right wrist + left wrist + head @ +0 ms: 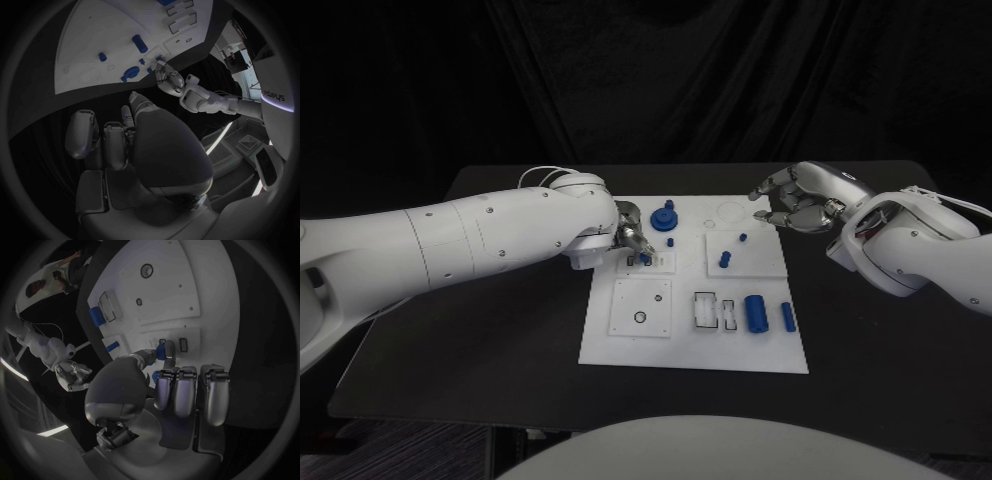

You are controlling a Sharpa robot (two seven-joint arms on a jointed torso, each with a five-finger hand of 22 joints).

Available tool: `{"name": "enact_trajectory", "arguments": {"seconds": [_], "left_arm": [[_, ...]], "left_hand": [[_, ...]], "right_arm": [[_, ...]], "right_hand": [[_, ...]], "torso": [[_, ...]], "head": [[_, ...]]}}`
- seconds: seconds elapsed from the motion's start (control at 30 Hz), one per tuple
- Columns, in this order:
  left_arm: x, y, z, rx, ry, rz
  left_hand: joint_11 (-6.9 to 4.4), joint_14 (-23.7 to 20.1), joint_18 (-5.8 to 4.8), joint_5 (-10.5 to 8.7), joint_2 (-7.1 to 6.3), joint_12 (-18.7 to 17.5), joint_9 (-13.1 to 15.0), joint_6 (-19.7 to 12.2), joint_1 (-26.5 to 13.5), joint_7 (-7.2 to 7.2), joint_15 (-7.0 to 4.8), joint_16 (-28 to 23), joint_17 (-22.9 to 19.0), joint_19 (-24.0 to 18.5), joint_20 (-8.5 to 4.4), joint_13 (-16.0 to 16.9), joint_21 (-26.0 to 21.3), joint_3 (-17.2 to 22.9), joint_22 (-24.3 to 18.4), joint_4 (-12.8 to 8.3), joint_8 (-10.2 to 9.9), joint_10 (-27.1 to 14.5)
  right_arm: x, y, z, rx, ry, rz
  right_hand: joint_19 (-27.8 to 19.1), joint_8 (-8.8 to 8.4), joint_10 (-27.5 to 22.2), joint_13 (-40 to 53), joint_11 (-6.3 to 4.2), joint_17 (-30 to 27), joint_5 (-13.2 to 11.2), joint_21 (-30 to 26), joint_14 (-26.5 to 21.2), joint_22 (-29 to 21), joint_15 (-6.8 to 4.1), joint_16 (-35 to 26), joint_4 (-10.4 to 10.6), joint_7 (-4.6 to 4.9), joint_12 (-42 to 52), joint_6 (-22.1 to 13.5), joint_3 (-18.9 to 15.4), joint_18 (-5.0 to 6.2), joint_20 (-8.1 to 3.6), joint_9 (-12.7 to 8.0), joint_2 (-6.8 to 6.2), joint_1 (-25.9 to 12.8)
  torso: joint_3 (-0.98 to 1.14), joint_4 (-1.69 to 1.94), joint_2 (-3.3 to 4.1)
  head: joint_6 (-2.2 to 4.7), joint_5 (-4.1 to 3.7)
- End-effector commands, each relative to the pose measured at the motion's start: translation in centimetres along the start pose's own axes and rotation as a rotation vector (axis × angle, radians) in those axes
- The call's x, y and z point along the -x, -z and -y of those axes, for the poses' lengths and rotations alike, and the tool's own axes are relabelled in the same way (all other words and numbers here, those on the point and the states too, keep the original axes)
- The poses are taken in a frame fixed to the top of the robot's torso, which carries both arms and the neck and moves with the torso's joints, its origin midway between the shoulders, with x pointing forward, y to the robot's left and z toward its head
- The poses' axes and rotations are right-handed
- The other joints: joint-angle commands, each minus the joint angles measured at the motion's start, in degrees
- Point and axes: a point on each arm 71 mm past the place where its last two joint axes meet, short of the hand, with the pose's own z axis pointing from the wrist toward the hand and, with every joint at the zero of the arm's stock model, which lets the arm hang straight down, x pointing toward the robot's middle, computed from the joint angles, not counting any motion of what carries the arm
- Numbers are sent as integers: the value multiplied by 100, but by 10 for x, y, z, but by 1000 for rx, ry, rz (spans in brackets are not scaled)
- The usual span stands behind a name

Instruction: Assemble the parts on the task board

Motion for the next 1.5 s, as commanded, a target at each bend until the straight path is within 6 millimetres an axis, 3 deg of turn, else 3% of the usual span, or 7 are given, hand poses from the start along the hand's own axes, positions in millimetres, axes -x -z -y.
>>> {"name": "enact_trajectory", "arguments": {"seconds": [0.03, 1.17, 1.5], "left_arm": [[-8, -3, -2, 4, -8, -25], [-12, -1, -1, -1, -17, -42], [-12, -2, 1, -11, -12, -34]], "left_hand": [[-26, 616, -36, -19, 18, 20, -8, 31, -30, -28, -42, -24, 1509, 603, -54, 1506, -20, 112, 1509, -74, -32, 596], [-32, 616, -36, -46, 28, 20, -7, 64, -44, -37, -44, -24, 1509, 603, -55, 1506, -20, 154, 1509, -94, -60, 596], [-32, 616, -36, -46, 28, 20, -7, 64, -44, -37, -44, -24, 1509, 603, -55, 1506, -20, 155, 1509, -94, -60, 596]], "right_arm": [[-1, 1, 2, -11, 5, -2], [-2, 0, 2, -19, 5, -11], [-2, 0, 3, -22, 5, -13]], "right_hand": [[-18, 14, -26, 875, -2, 445, 29, -31, 213, 537, 38, -39, -2, 10, -14, 28, 20, 27, 39, -9, 33, 2], [-22, 9, -41, 861, 6, 434, 59, -44, 208, 535, 45, -49, -17, 15, -25, 25, 36, 29, 44, -22, 32, 23], [-22, 9, -41, 861, 6, 434, 59, -44, 208, 535, 45, -49, -17, 15, -25, 25, 36, 29, 44, -22, 32, 23]], "torso": [[0, -1, -3], [1, -6, -5], [6, 9, -2]], "head": [[-1, -2], [-1, 19], [-1, -4]]}}
